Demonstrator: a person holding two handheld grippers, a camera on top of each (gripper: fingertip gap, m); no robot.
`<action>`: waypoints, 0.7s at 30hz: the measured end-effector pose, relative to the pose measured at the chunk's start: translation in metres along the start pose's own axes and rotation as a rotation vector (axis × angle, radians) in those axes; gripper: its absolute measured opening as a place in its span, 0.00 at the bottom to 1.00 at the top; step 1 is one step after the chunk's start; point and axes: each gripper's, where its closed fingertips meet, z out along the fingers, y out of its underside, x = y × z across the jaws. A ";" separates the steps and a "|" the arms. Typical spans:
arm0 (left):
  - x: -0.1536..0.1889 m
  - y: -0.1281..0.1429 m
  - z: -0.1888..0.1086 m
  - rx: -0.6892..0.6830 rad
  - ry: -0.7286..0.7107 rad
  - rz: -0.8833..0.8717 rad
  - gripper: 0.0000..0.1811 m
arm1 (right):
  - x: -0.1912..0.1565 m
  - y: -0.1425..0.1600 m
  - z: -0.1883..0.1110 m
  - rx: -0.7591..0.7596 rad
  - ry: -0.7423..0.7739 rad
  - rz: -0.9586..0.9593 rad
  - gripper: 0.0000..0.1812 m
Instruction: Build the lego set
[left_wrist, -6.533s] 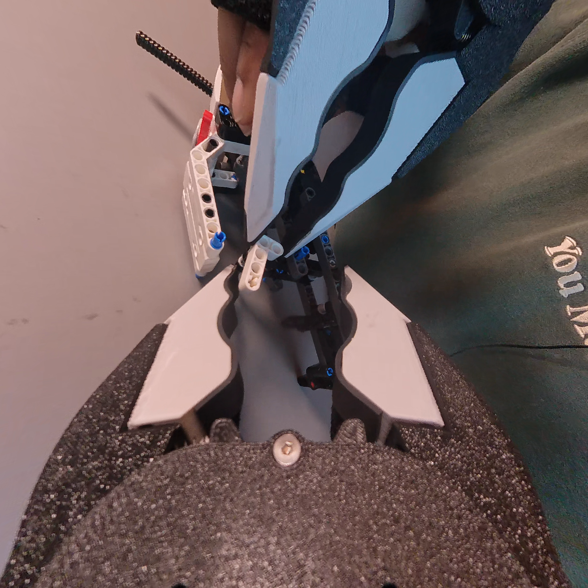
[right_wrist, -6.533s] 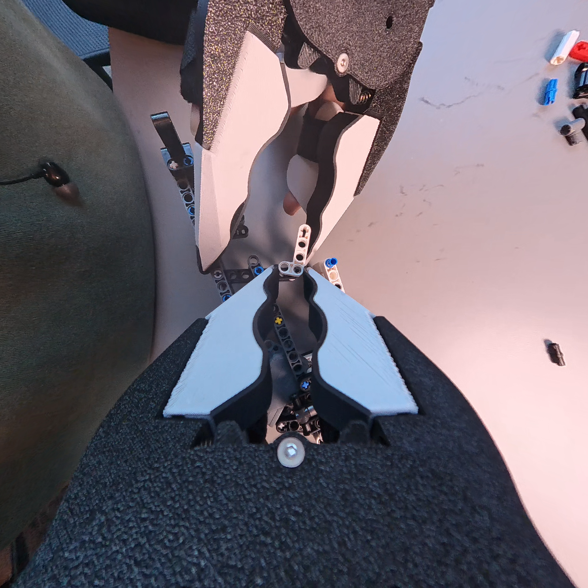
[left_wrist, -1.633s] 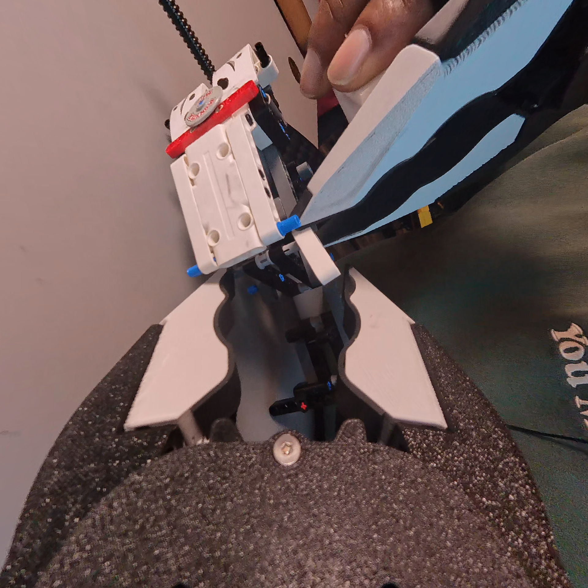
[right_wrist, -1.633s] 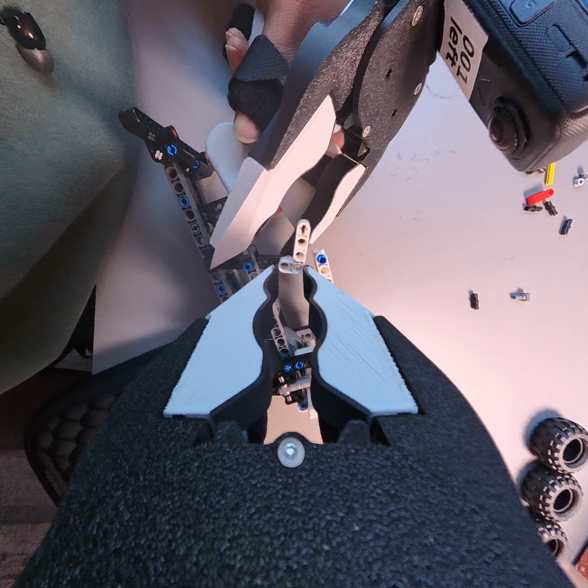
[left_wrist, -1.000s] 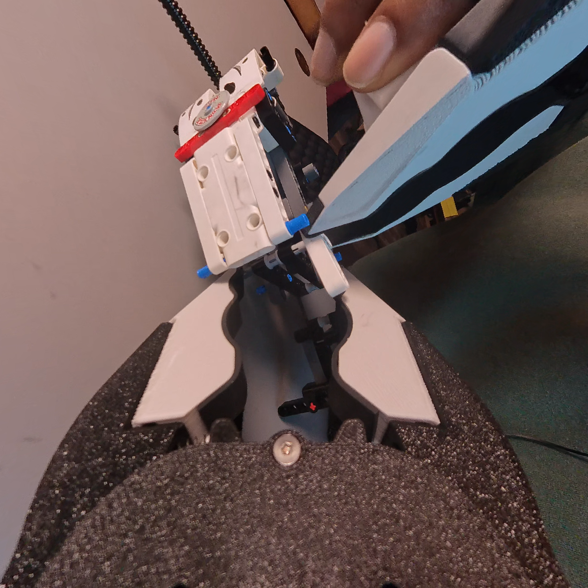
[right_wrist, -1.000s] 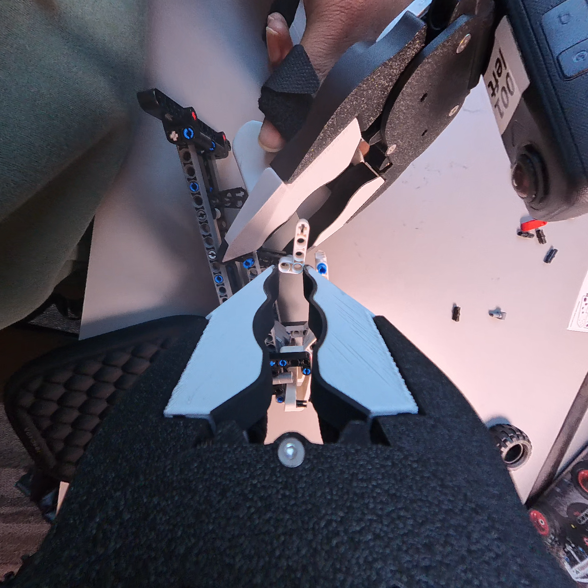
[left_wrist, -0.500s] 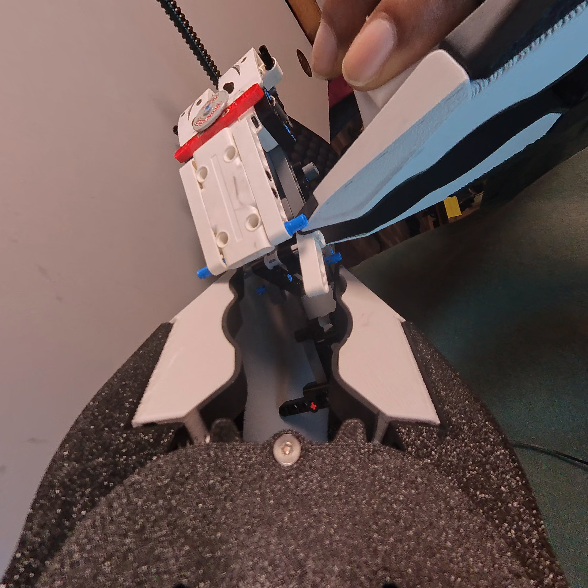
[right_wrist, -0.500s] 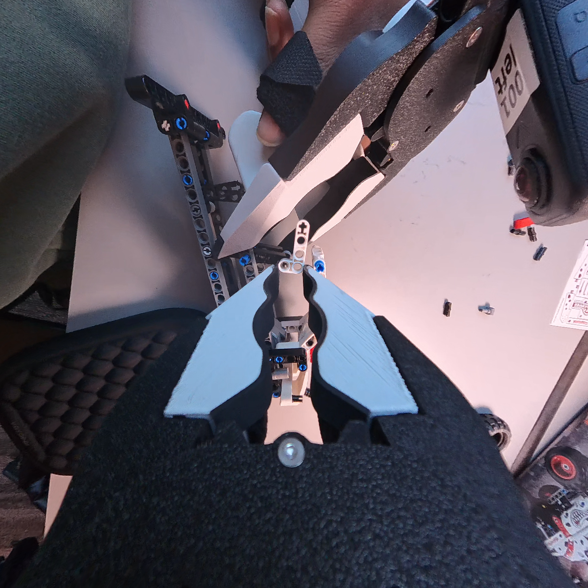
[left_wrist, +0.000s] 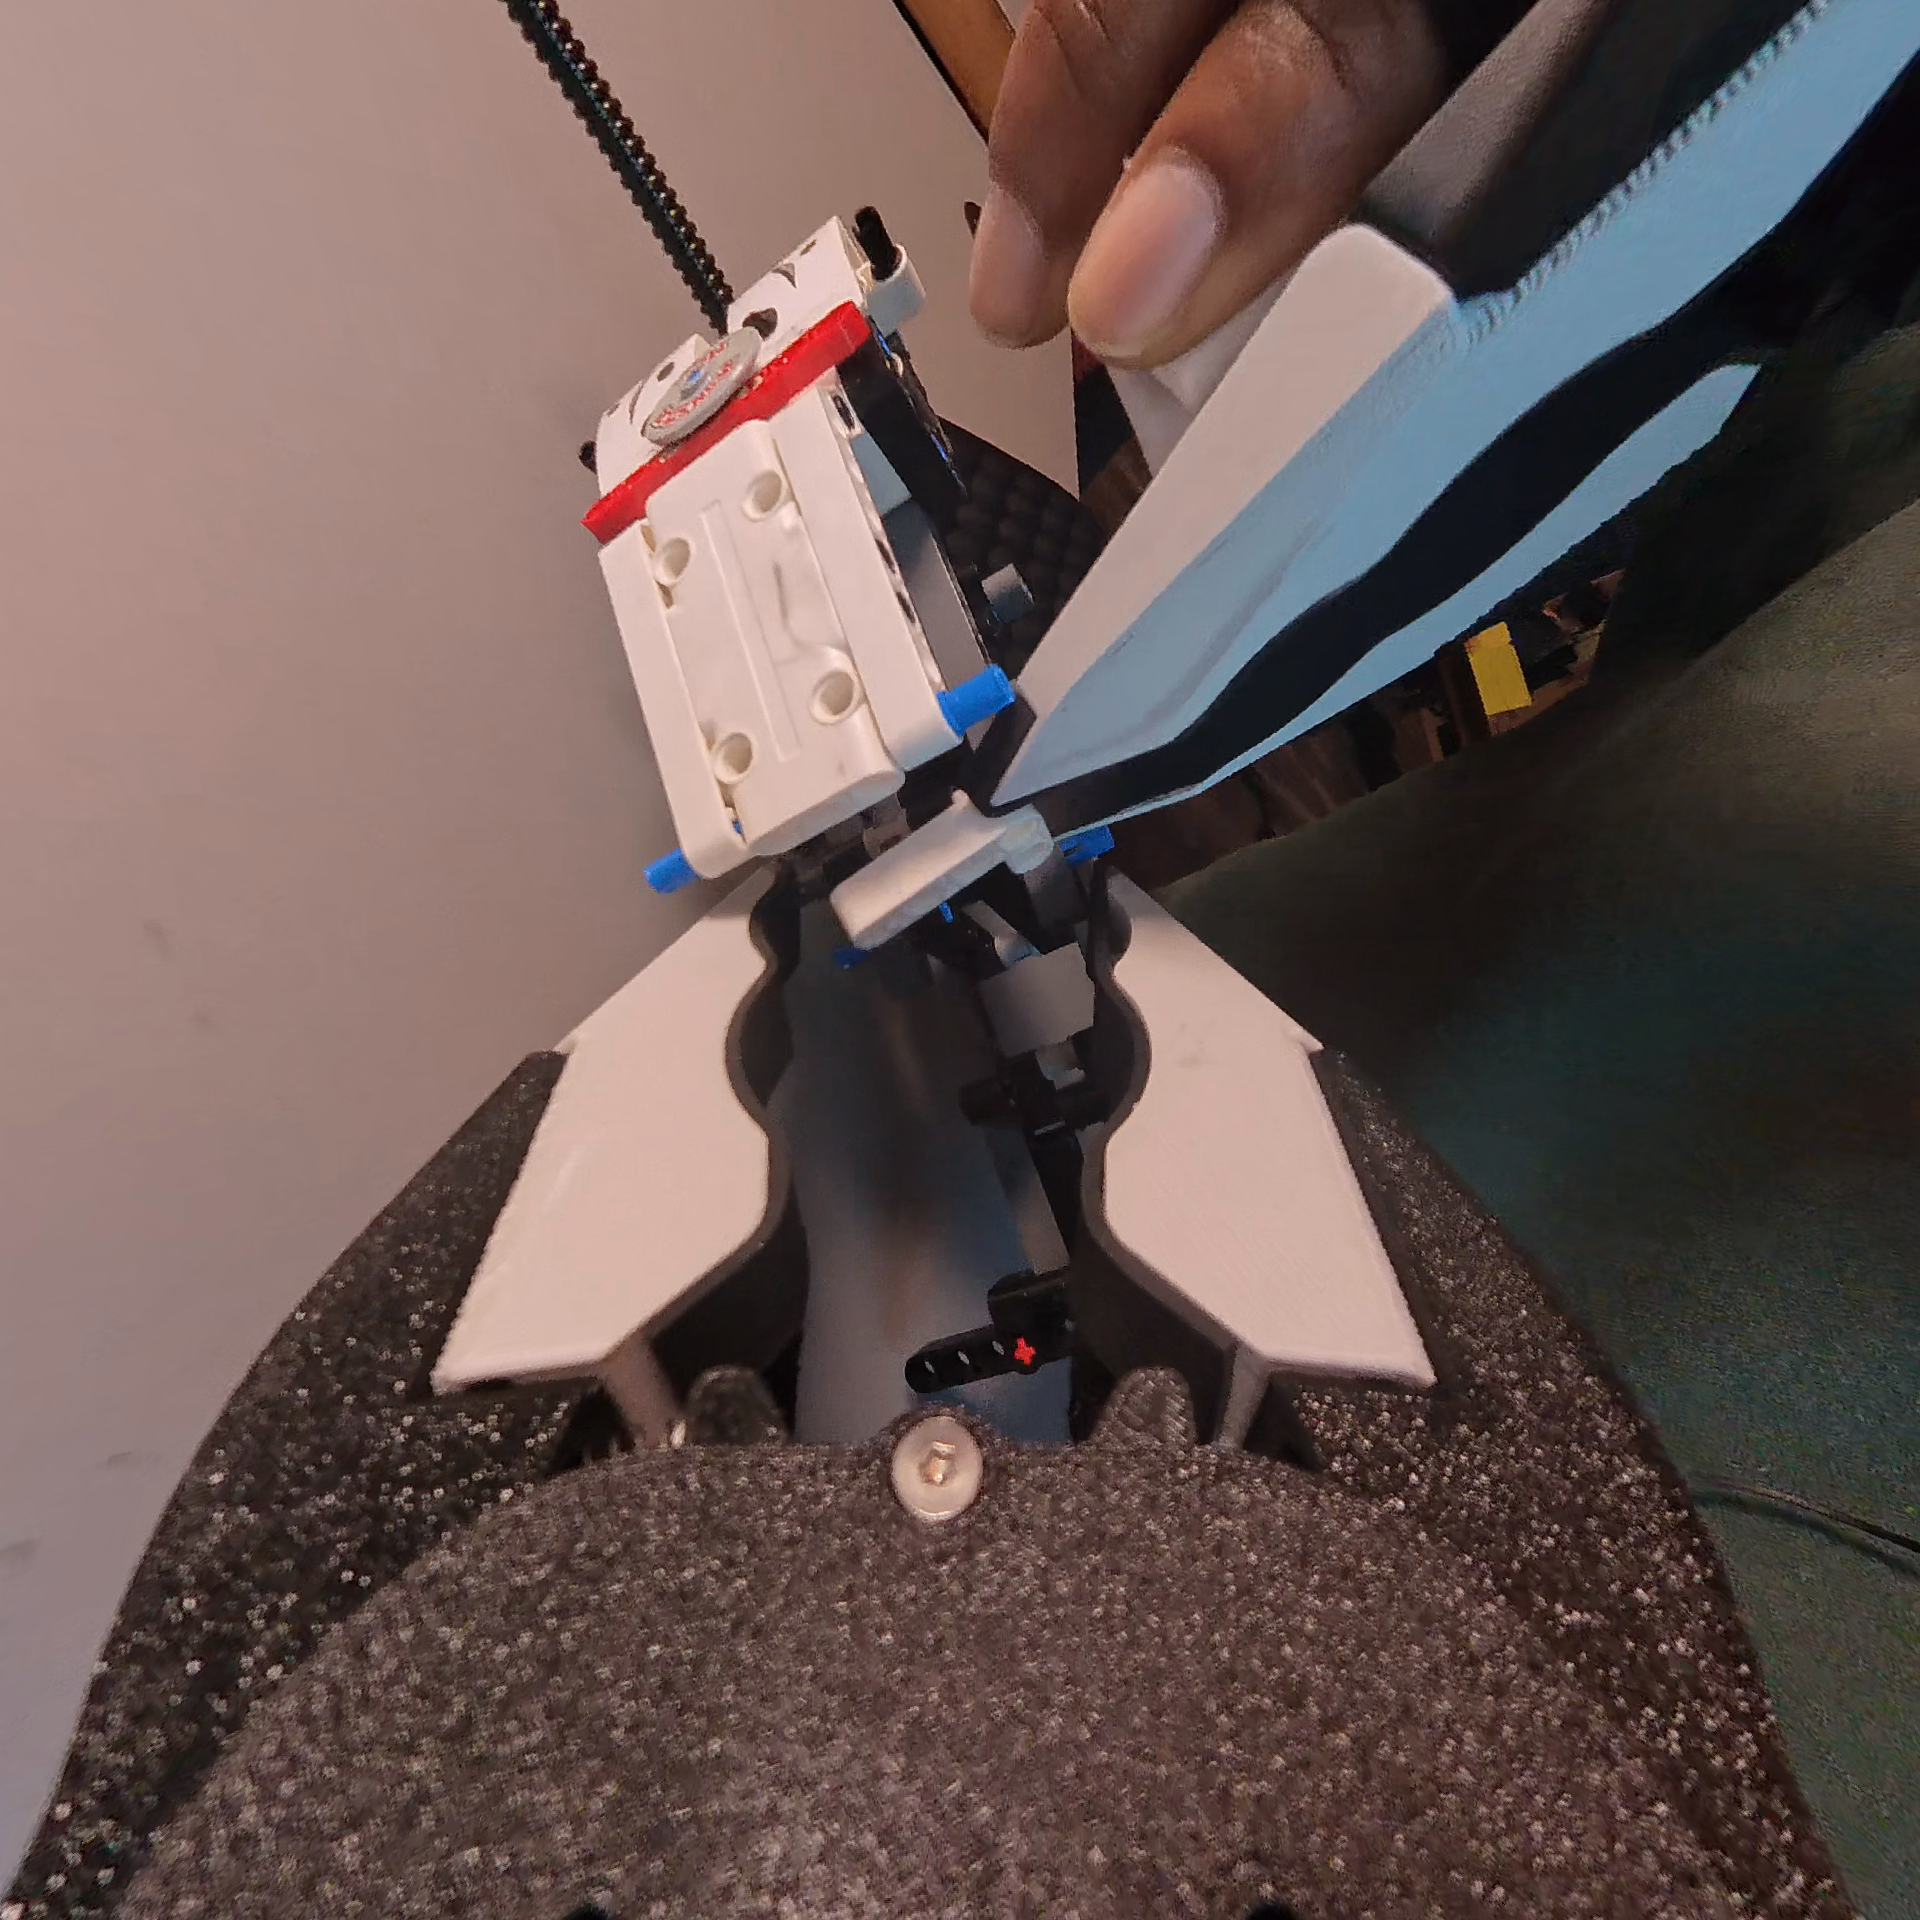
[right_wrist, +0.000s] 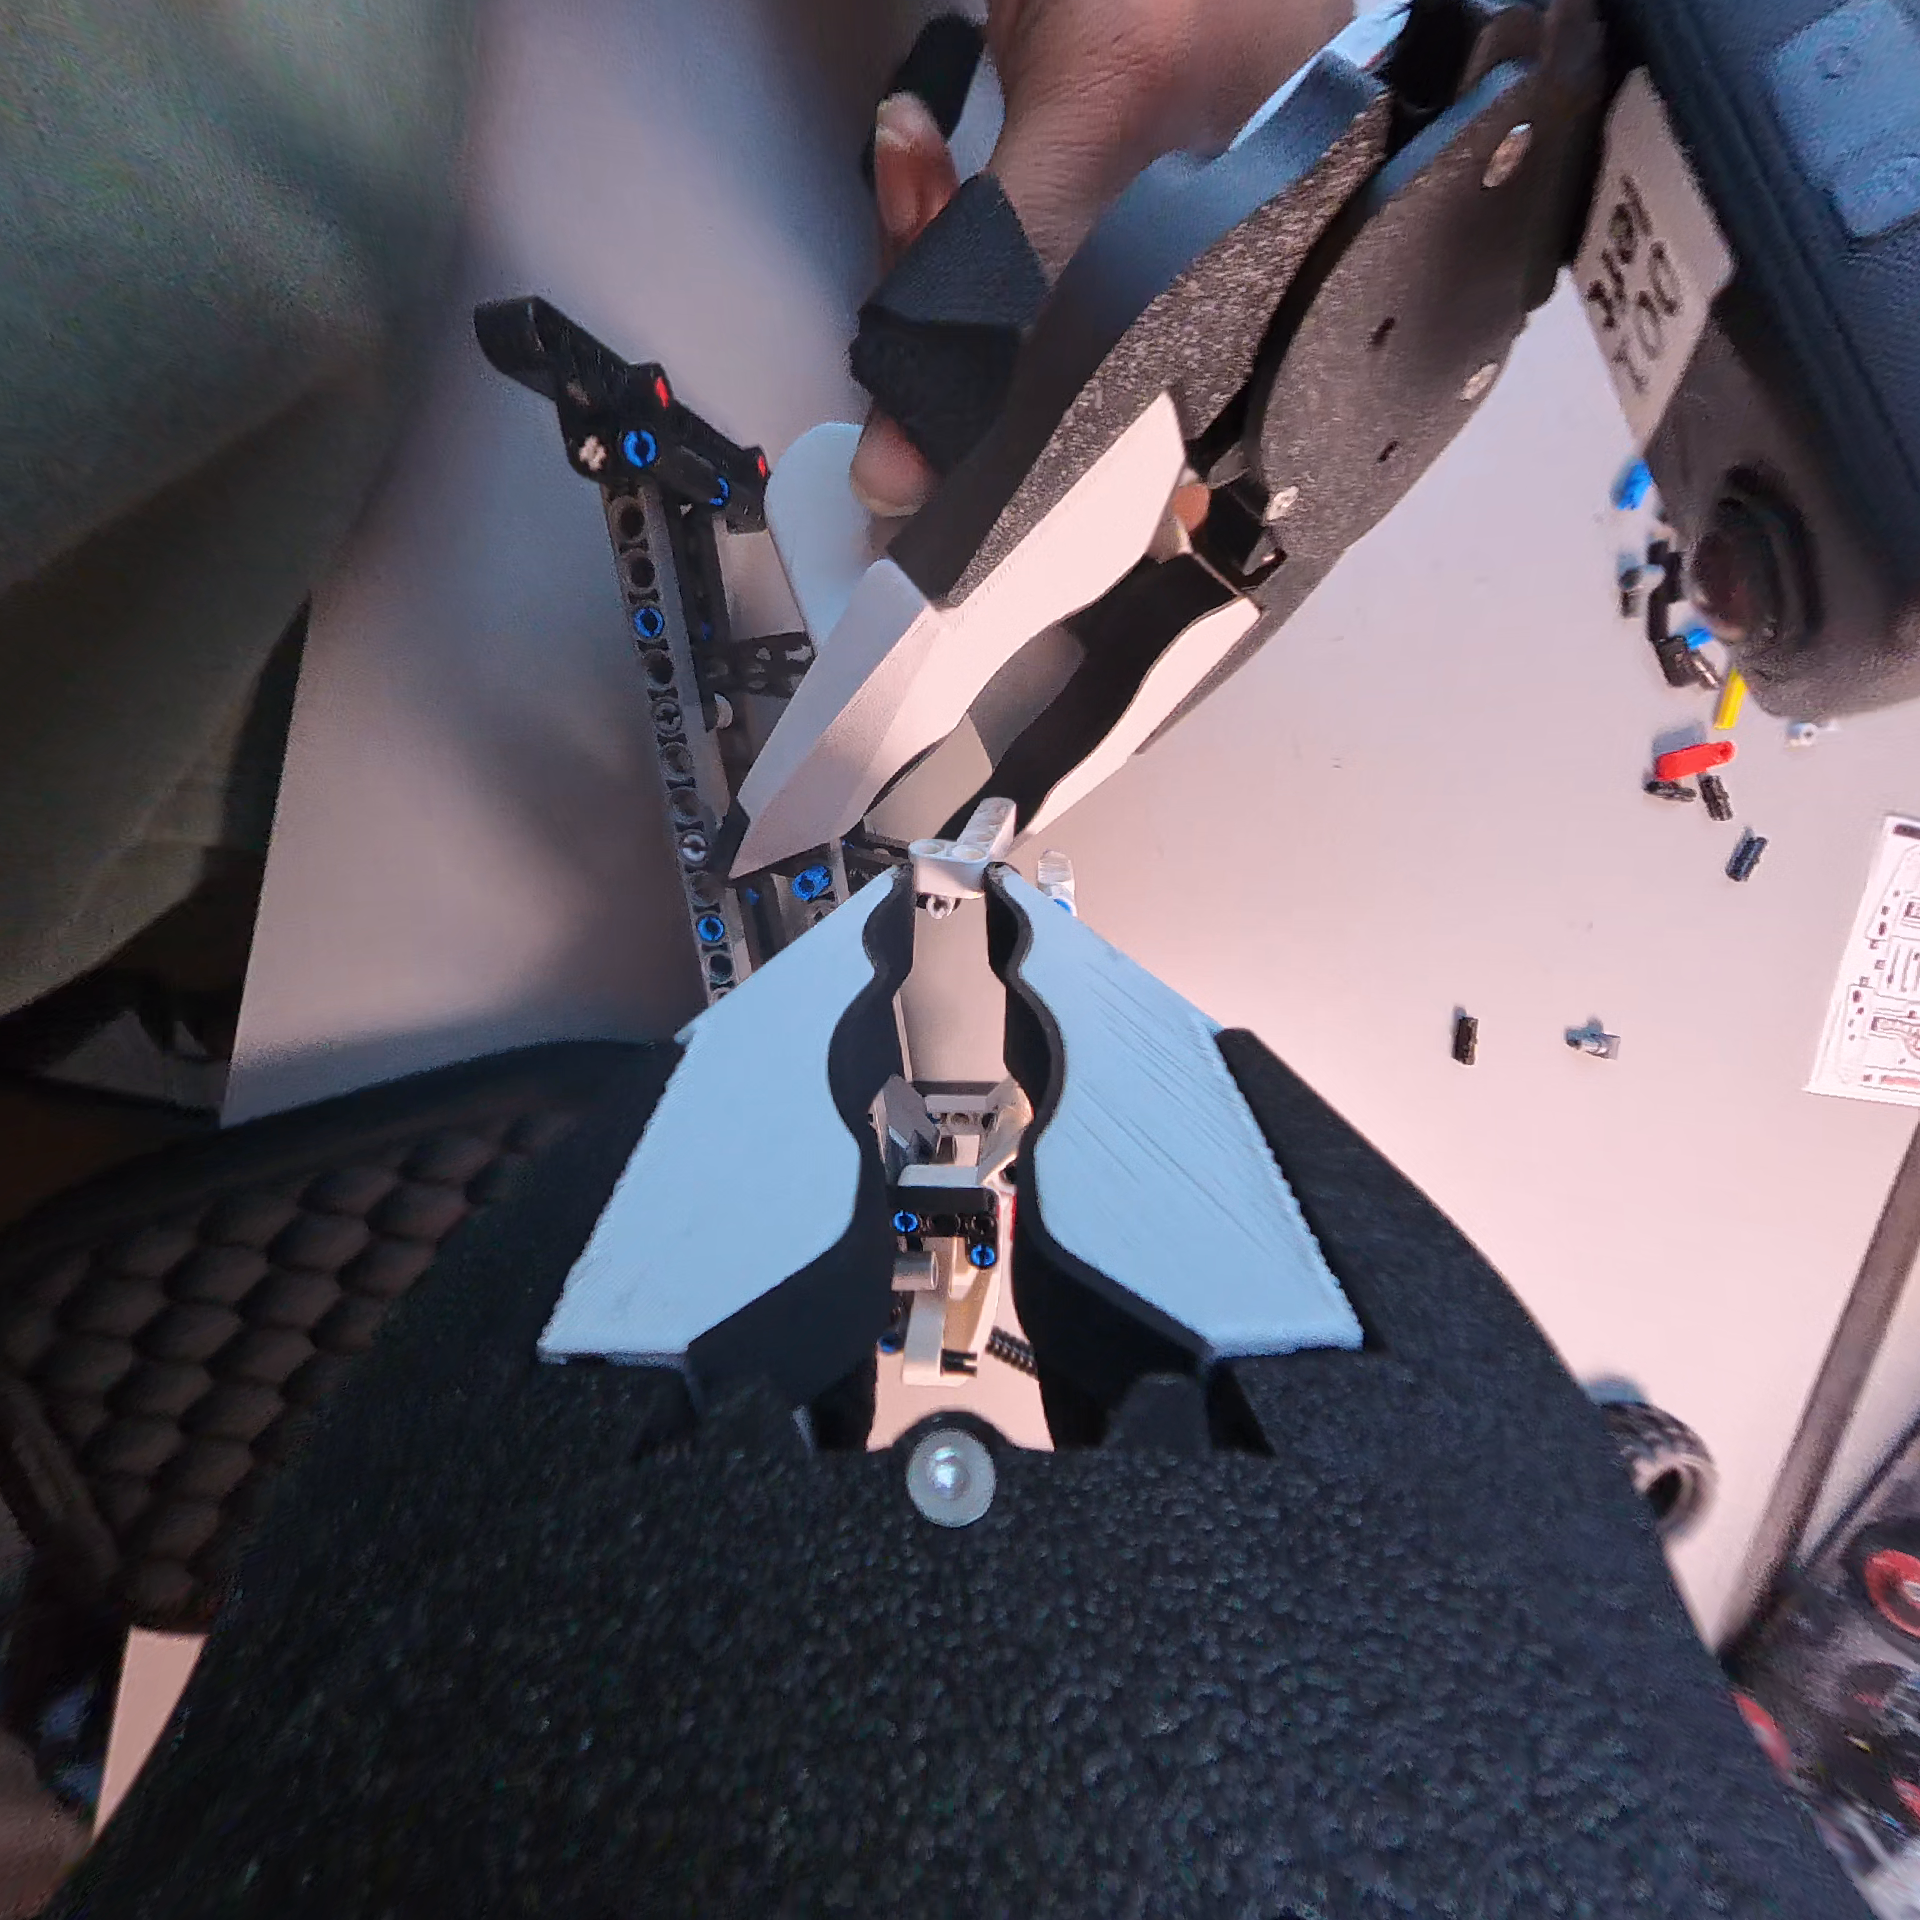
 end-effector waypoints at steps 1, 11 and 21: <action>0.000 0.000 -0.001 -0.001 0.009 -0.006 0.31 | 0.001 -0.001 -0.001 0.035 0.007 0.026 0.07; 0.010 0.003 -0.036 0.016 0.041 0.068 0.30 | 0.004 -0.015 -0.023 0.408 0.121 0.200 0.07; 0.039 -0.026 -0.051 0.183 0.190 0.050 0.05 | 0.000 -0.022 -0.022 0.400 0.214 0.096 0.00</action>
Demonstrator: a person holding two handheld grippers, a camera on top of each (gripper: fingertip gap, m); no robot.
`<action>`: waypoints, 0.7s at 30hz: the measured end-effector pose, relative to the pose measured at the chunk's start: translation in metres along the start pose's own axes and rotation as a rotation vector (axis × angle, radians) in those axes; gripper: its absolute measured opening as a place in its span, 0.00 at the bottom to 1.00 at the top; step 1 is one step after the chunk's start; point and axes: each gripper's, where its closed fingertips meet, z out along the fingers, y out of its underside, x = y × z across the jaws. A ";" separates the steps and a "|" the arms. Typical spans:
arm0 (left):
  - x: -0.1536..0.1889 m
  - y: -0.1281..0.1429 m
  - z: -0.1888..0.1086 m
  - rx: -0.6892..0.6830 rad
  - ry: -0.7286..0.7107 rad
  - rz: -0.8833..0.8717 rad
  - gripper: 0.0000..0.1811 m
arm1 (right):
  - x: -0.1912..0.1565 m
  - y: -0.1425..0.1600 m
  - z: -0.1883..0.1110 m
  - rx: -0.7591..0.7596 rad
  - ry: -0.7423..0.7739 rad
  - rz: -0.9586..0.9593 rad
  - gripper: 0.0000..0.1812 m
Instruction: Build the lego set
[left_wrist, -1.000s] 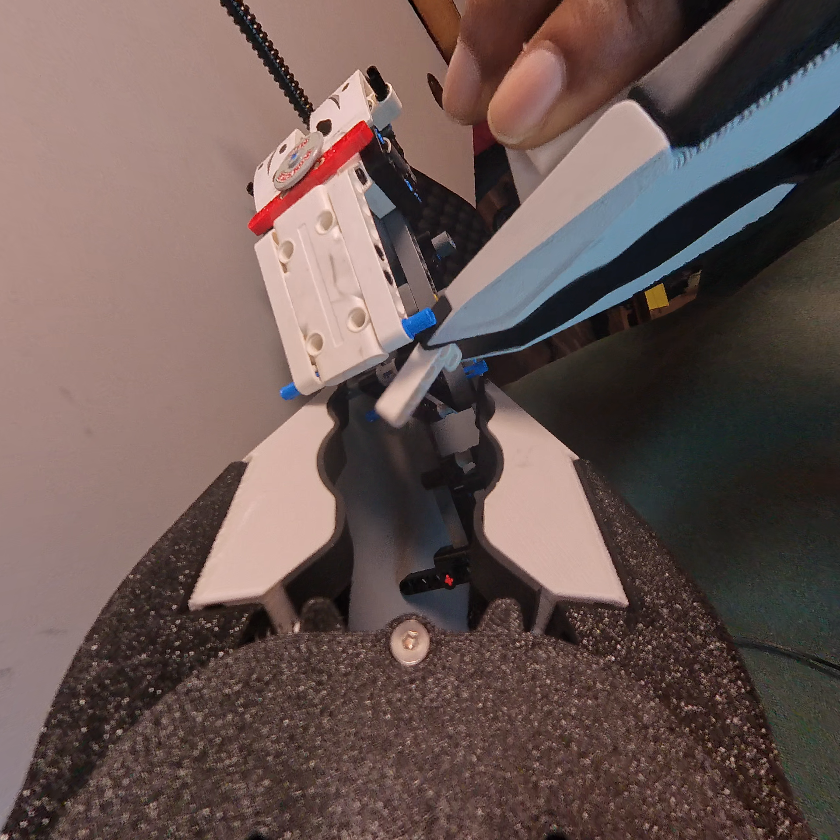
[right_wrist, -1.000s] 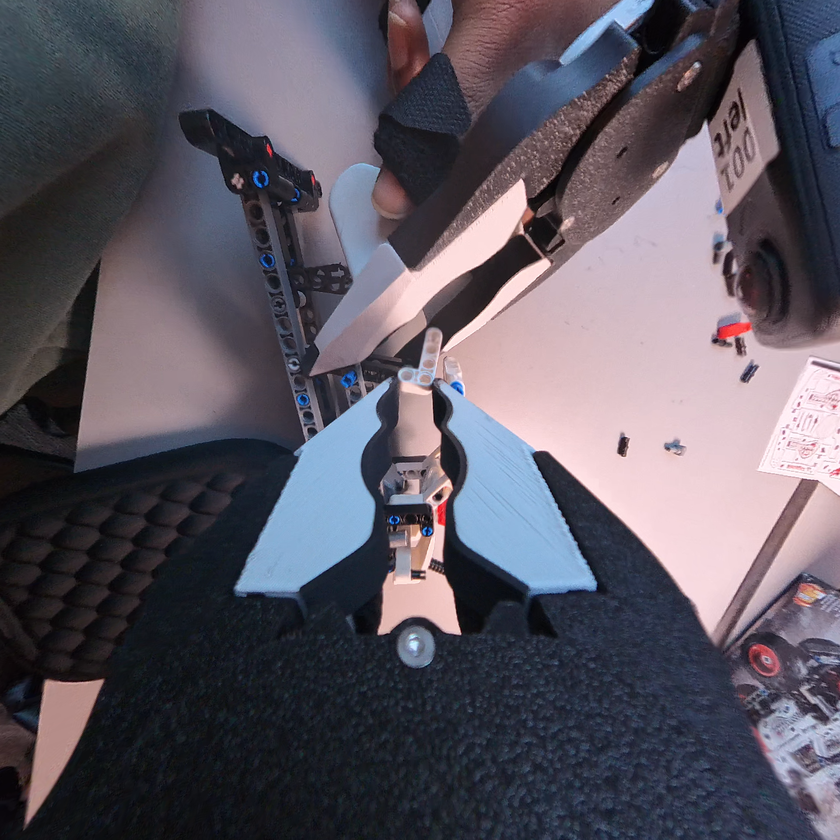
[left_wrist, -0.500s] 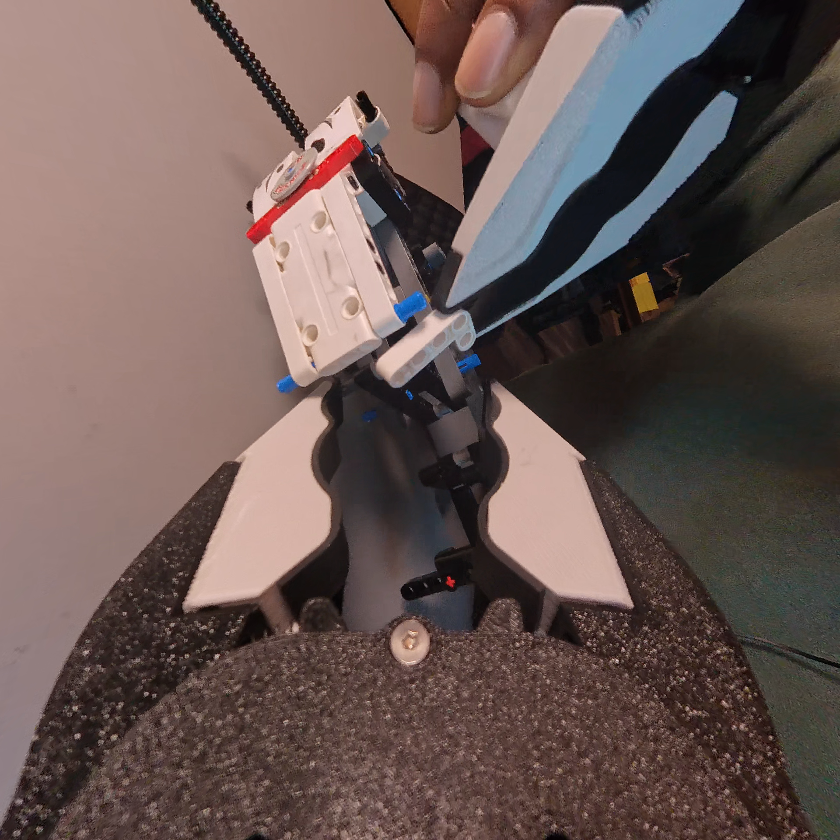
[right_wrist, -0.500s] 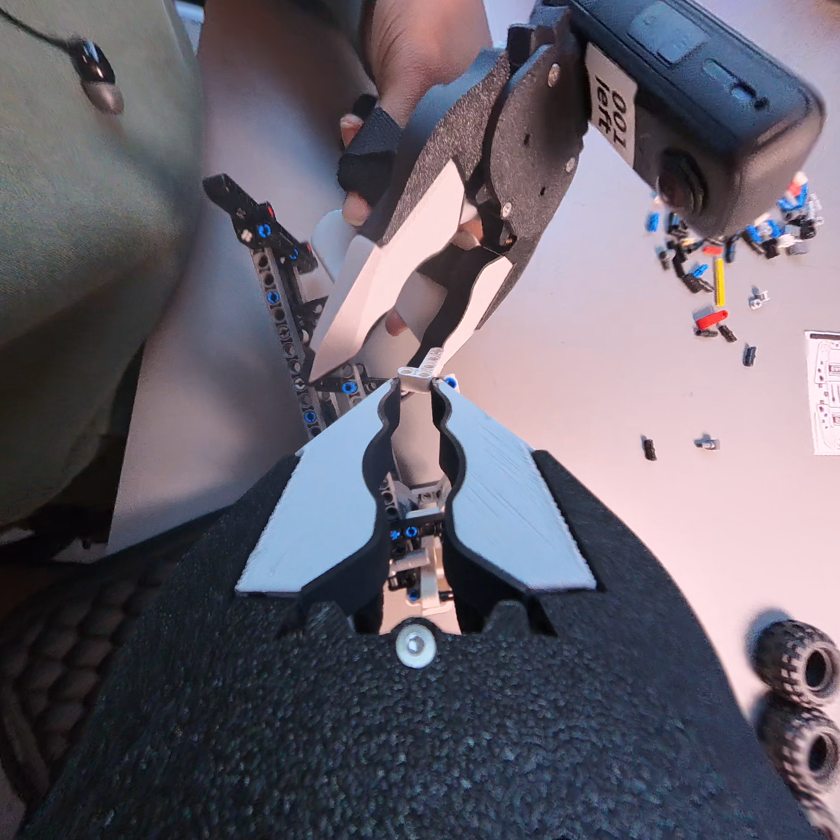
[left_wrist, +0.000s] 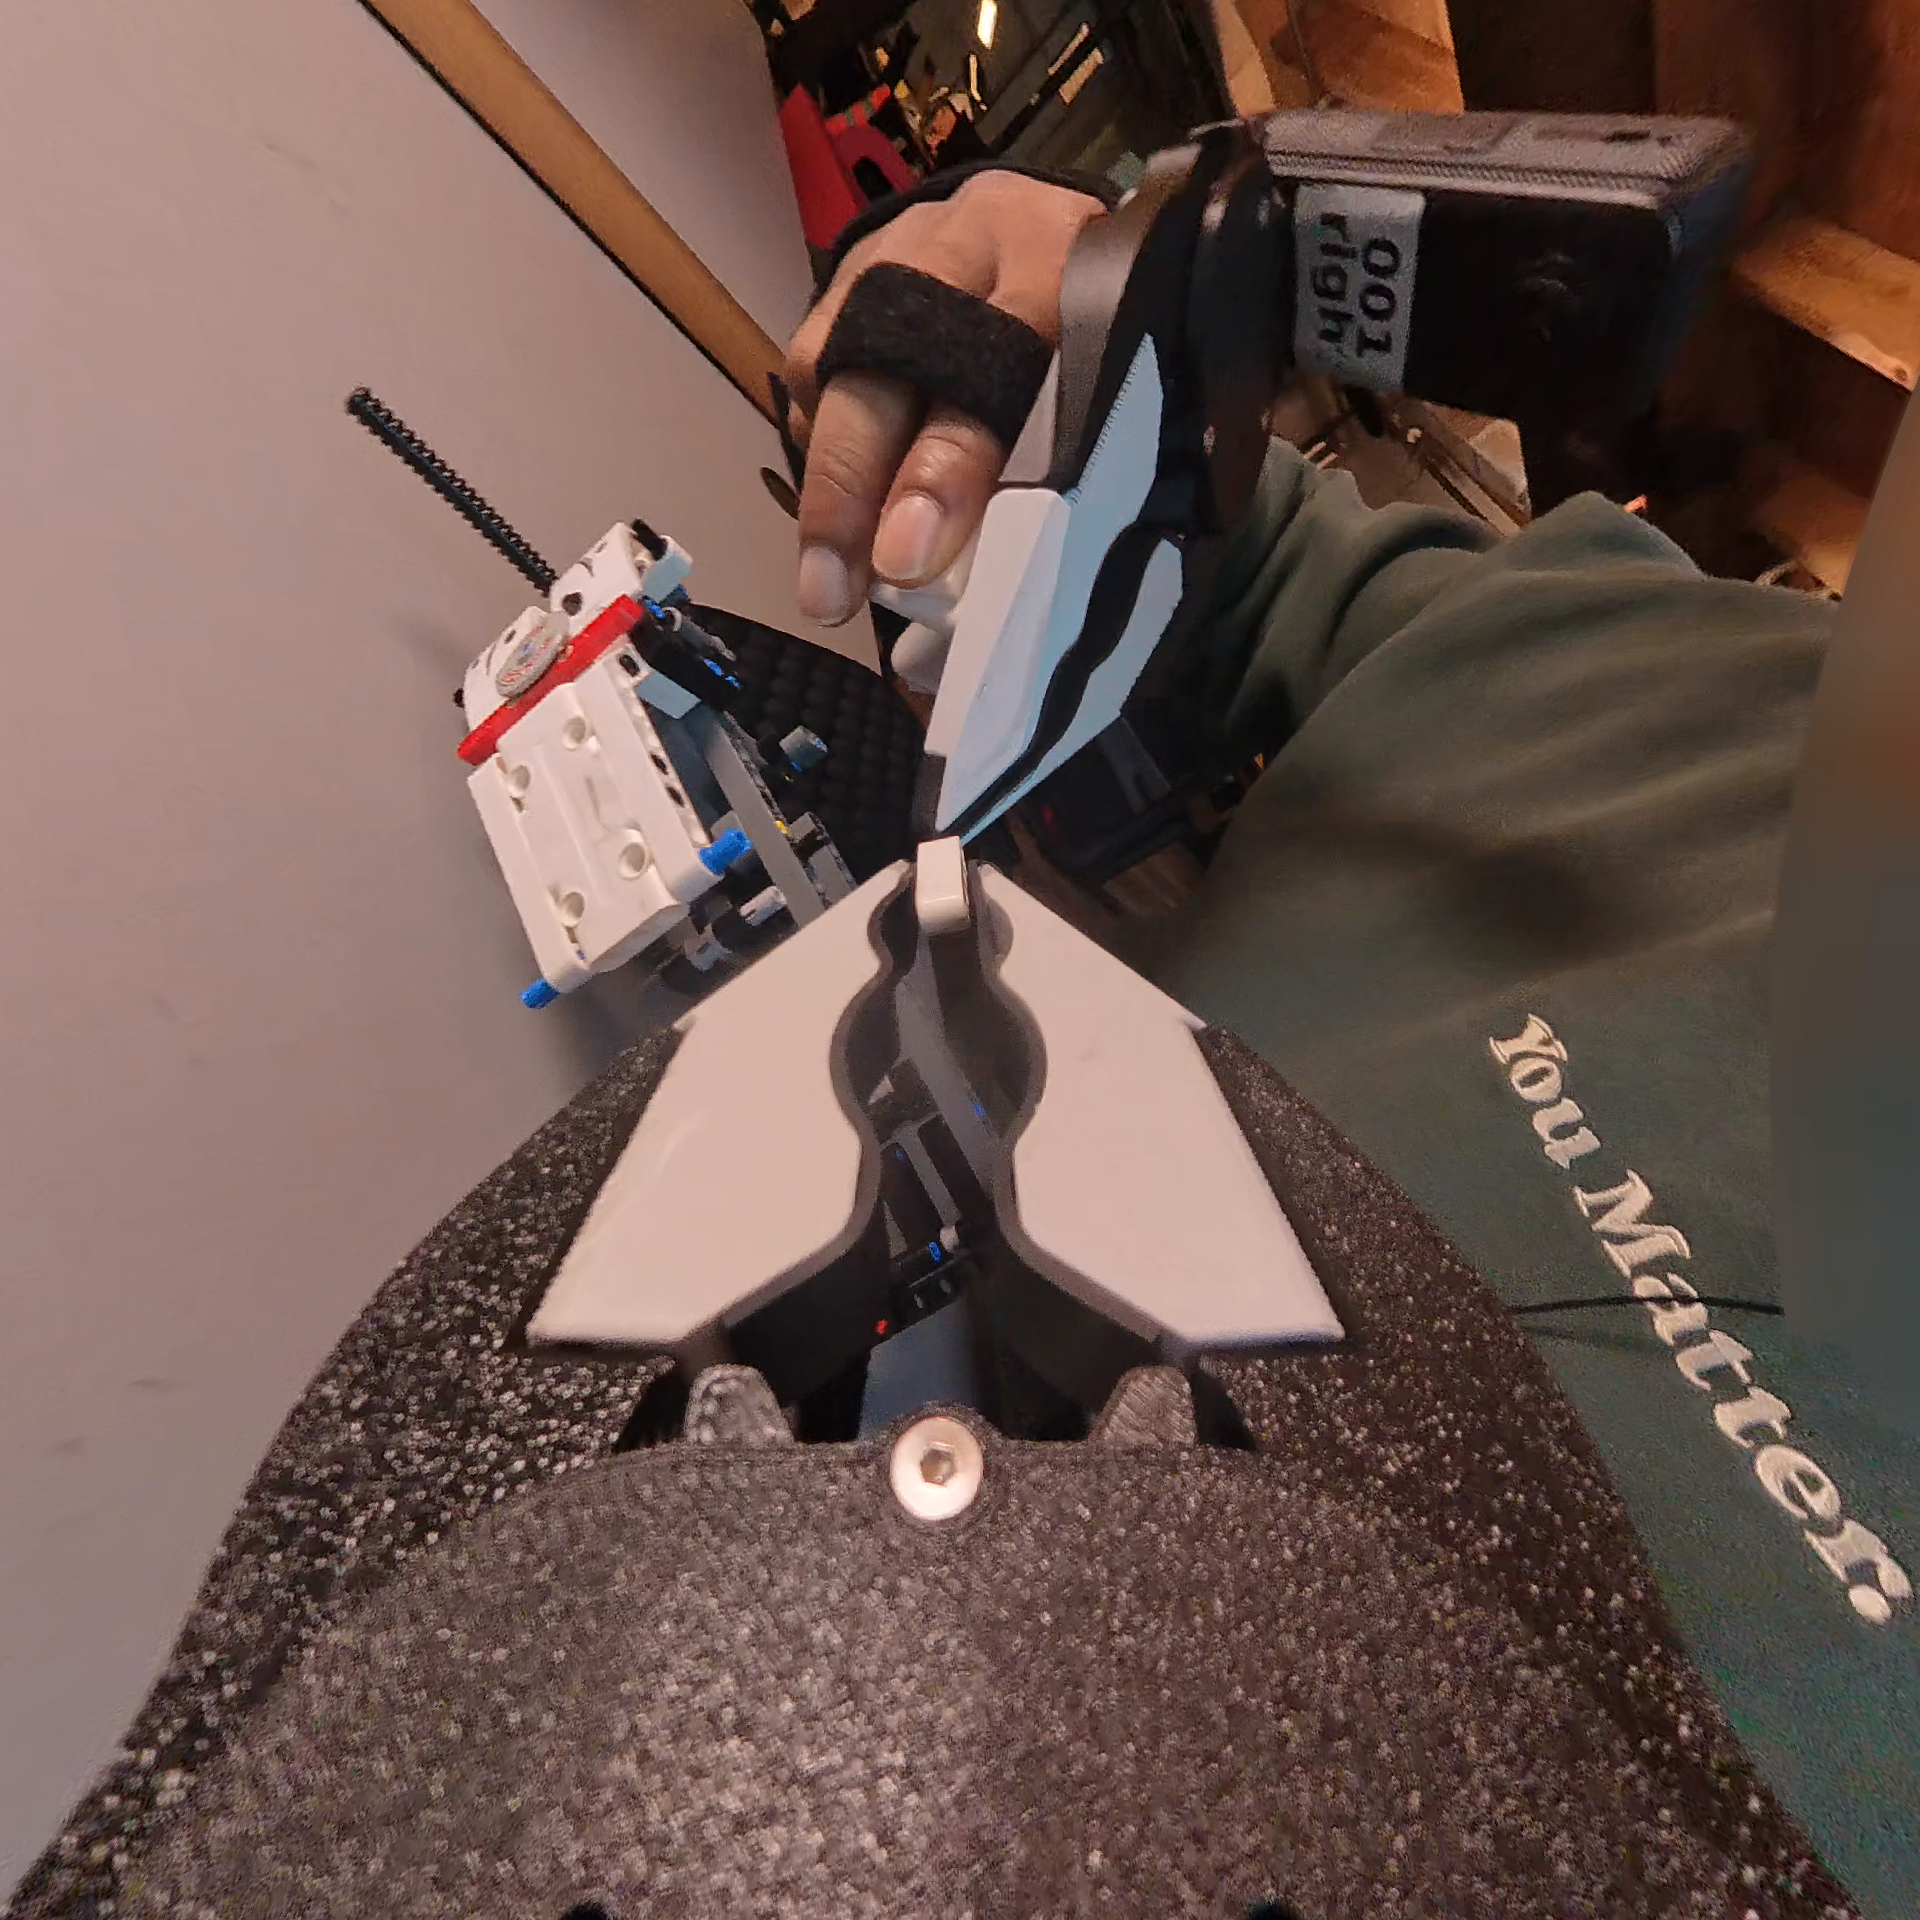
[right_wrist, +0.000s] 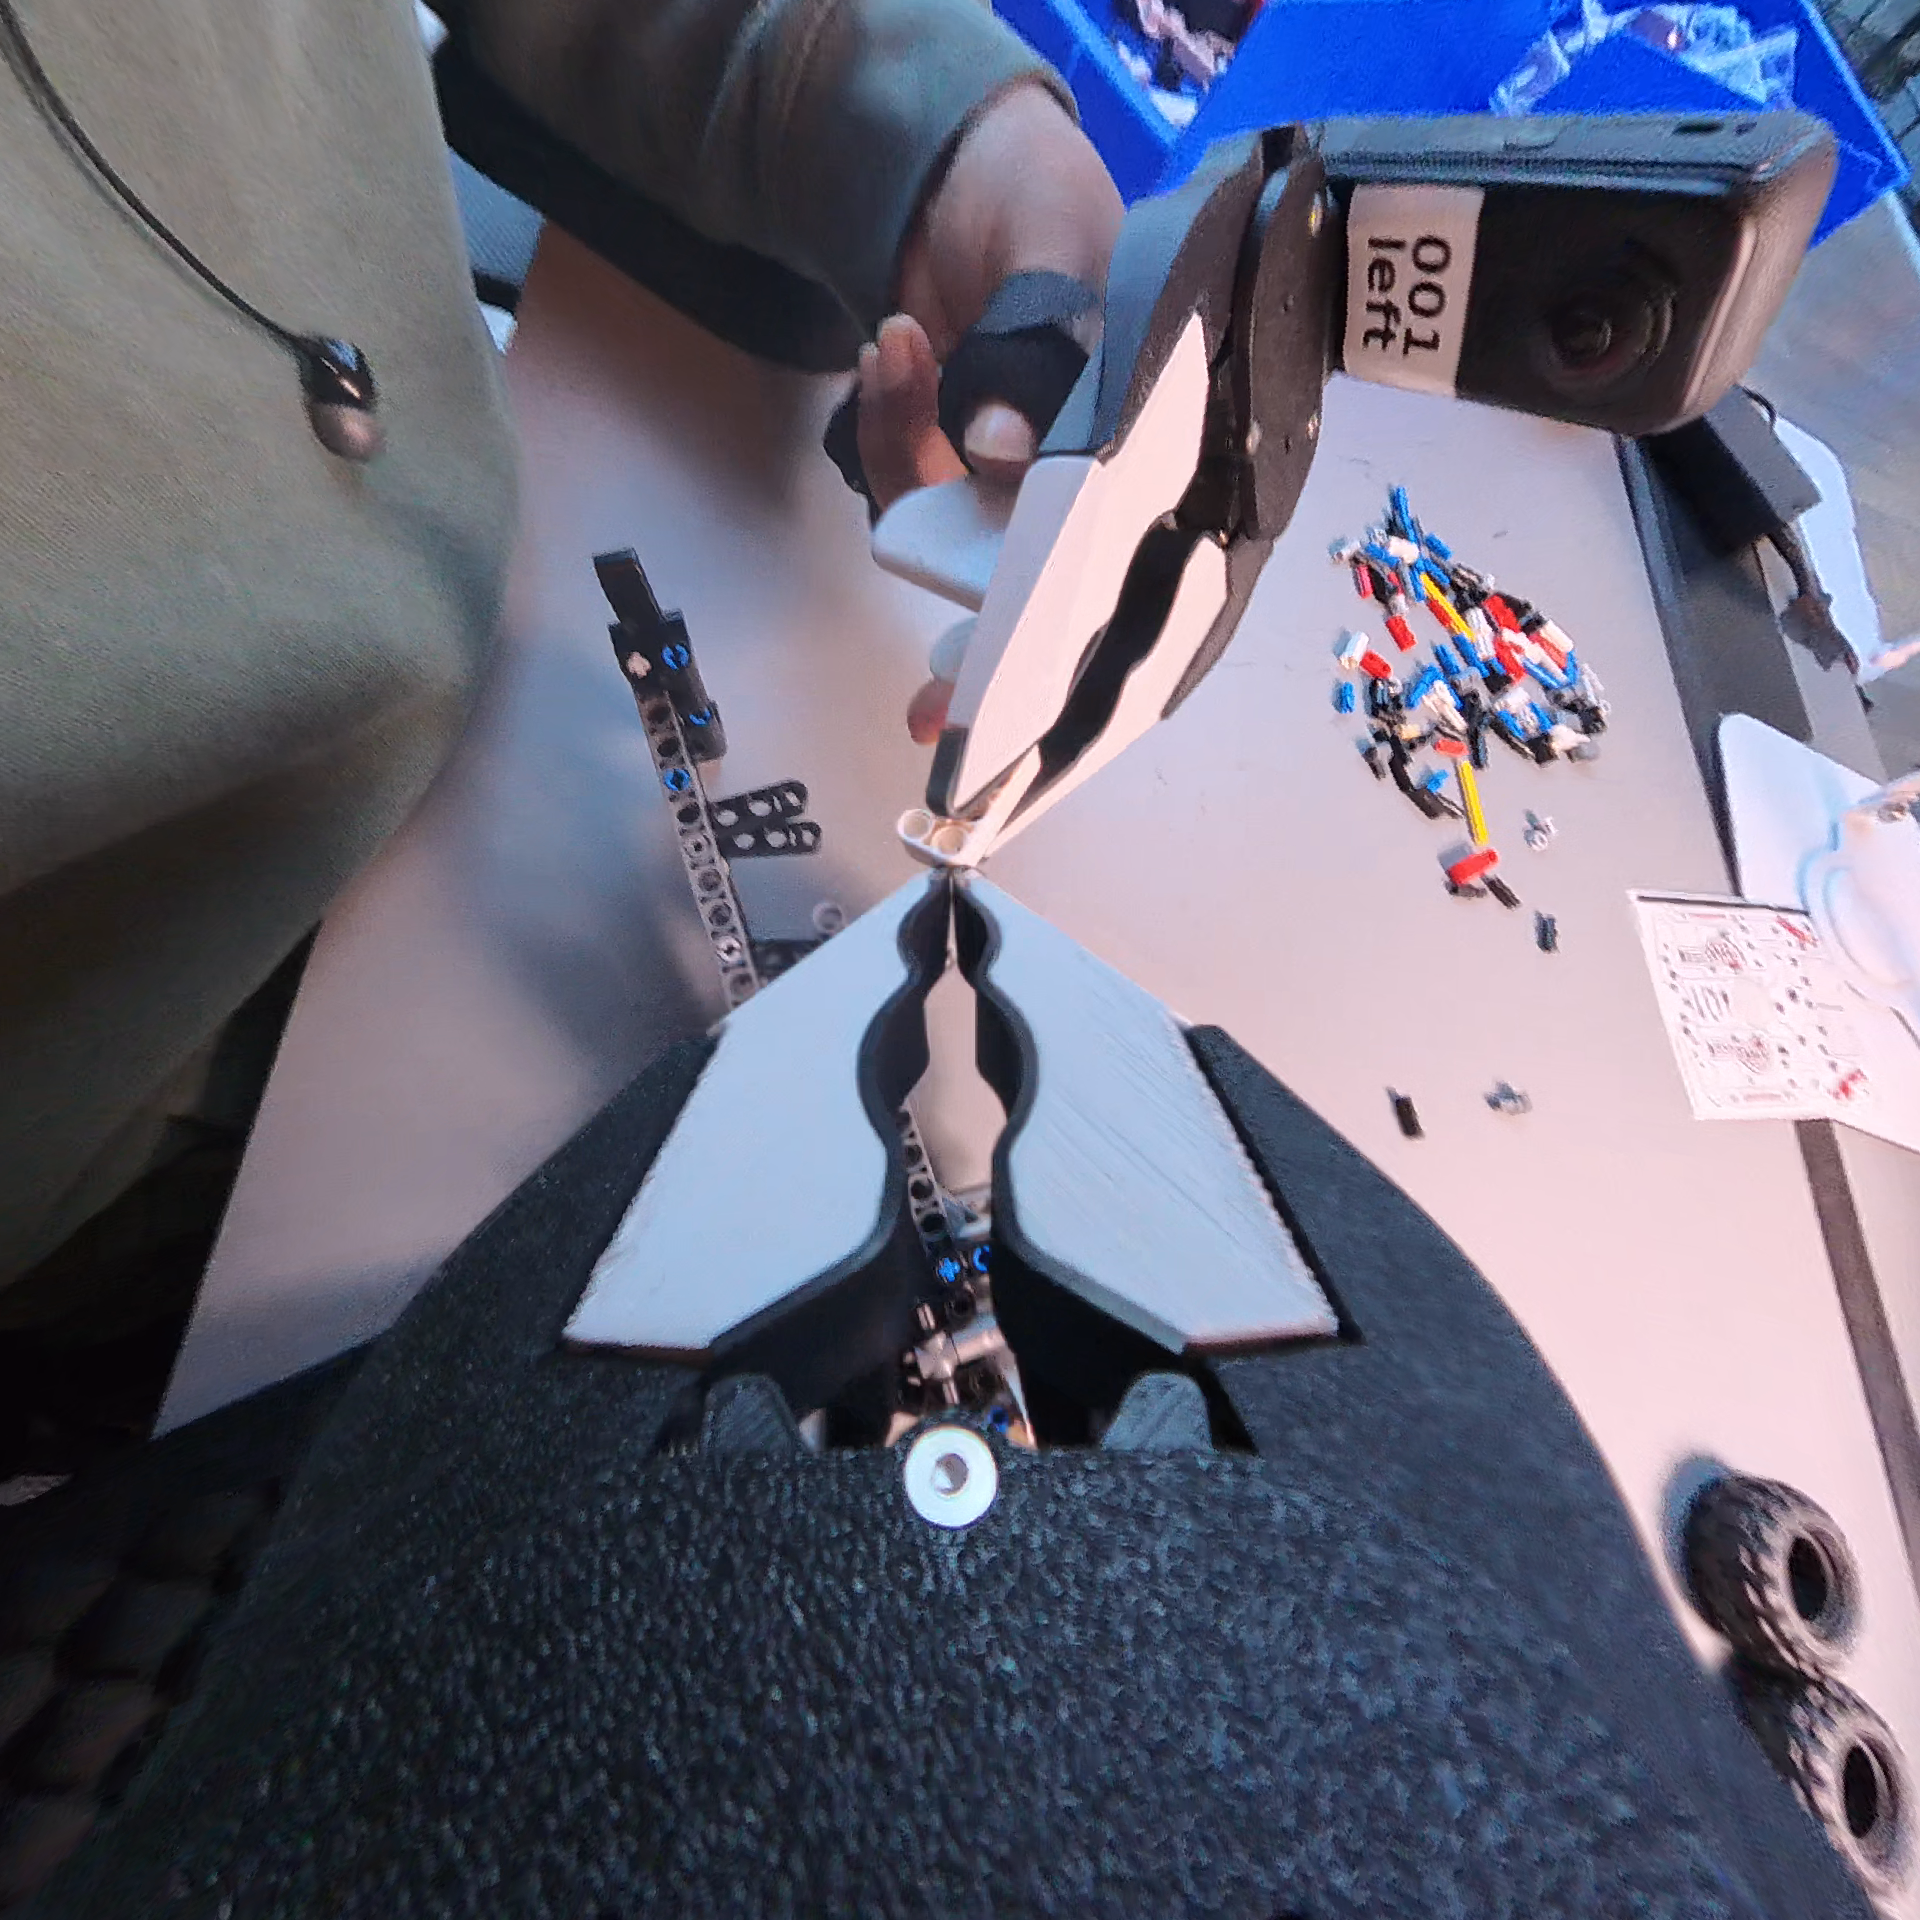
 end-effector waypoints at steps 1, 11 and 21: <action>-0.004 -0.001 0.000 0.011 -0.021 -0.019 0.04 | 0.002 0.003 0.001 -0.023 0.017 0.002 0.00; -0.018 -0.017 0.001 0.171 -0.108 -0.122 0.04 | 0.022 0.010 0.002 -0.177 0.177 0.134 0.14; -0.019 -0.027 -0.004 0.279 -0.086 -0.216 0.05 | 0.028 0.010 0.004 -0.261 0.257 0.018 0.09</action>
